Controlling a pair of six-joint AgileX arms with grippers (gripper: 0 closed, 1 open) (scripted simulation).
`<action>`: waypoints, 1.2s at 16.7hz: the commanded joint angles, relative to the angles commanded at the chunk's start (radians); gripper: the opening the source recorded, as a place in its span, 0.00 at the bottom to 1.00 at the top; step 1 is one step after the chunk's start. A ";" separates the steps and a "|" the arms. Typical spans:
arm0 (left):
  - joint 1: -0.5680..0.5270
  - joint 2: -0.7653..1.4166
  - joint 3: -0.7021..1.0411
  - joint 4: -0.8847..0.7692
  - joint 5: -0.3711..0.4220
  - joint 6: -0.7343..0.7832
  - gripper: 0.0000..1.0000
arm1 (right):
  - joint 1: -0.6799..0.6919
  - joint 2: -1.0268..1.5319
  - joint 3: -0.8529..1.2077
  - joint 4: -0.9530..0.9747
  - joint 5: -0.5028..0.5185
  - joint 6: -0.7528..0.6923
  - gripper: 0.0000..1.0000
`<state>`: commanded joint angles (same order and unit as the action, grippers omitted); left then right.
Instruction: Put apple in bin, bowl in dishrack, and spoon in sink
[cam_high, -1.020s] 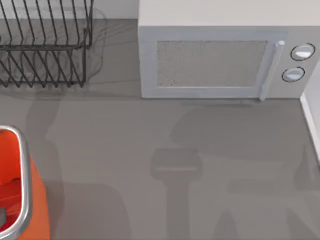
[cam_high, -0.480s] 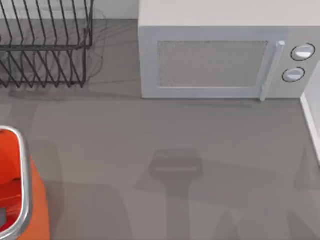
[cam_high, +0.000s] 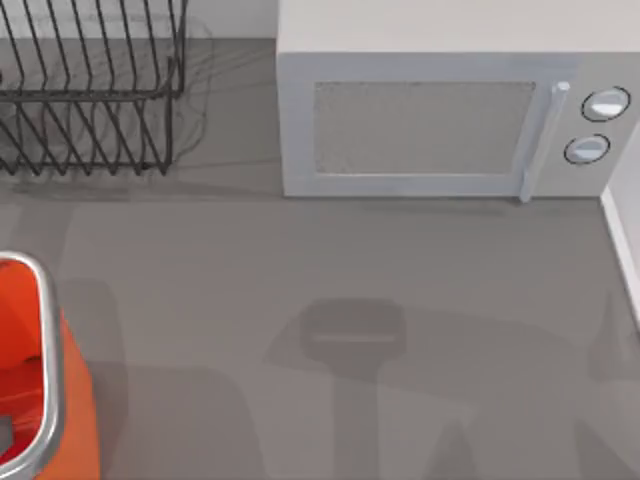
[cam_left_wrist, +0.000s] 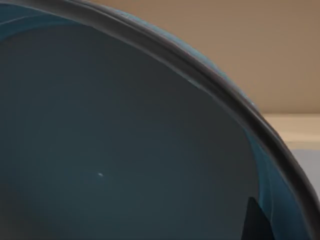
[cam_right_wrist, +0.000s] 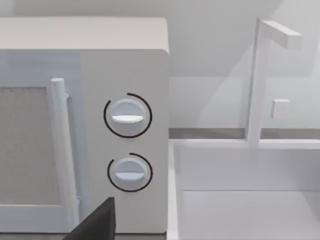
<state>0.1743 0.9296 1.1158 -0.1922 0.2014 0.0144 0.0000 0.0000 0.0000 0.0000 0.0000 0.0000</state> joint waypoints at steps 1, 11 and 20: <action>-0.003 0.033 -0.001 0.033 -0.003 0.000 0.00 | 0.000 0.000 0.000 0.000 0.000 0.000 1.00; -0.069 0.612 -0.106 0.759 -0.068 -0.007 0.00 | 0.000 0.000 0.000 0.000 0.000 0.000 1.00; -0.108 0.826 -0.192 1.023 -0.096 0.001 0.00 | 0.000 0.000 0.000 0.000 0.000 0.000 1.00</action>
<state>0.0667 1.7555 0.9237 0.8304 0.1056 0.0157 0.0000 0.0000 0.0000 0.0000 0.0000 0.0000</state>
